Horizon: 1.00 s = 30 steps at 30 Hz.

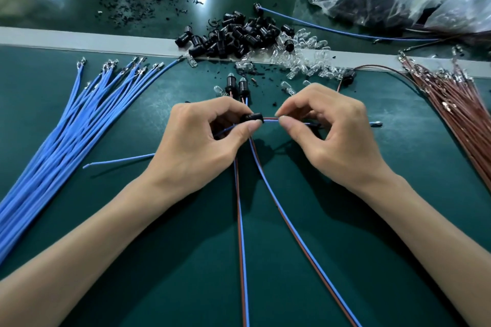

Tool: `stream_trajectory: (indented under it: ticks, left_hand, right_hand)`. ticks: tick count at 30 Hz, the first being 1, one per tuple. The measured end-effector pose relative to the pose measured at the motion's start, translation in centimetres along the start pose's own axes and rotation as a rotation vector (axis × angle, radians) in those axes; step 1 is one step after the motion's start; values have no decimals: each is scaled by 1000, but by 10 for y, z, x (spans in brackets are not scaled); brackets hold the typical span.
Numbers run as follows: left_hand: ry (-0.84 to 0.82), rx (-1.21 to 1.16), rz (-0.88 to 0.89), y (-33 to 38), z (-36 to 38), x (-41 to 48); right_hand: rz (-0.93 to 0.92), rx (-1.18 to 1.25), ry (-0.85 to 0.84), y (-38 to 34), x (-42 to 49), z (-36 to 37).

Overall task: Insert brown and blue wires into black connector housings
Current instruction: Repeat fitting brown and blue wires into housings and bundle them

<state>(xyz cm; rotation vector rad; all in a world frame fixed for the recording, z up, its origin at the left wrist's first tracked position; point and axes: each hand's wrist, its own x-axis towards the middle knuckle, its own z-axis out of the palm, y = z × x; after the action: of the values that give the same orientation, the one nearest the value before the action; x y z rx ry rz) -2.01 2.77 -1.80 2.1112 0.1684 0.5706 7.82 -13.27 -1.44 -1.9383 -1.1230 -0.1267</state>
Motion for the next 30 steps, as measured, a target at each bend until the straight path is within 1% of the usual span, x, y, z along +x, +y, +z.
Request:
stream_trajectory:
  ticks: [5, 9, 14, 20, 25, 30]
  left_hand:
    - [-19, -1, -9, -1, -1, -1]
    - [-69, 42, 31, 1, 0, -1]
    - [-50, 45, 33, 1, 0, -1]
    - [-81, 93, 52, 3, 1, -2]
    - [-68, 93, 49, 3, 2, -2]
    - [-48, 30, 15, 3, 1, -2]
  right_hand:
    - [-38, -76, 15, 1, 1, 3]
    - [-98, -124, -20, 3, 1, 6]
    - [-130, -129, -39, 4, 0, 7]
    - [-90, -112, -6, 1, 0, 8]
    - [-69, -109, -35, 0, 1, 8]
    - [-14, -46, -17, -3, 0, 5]
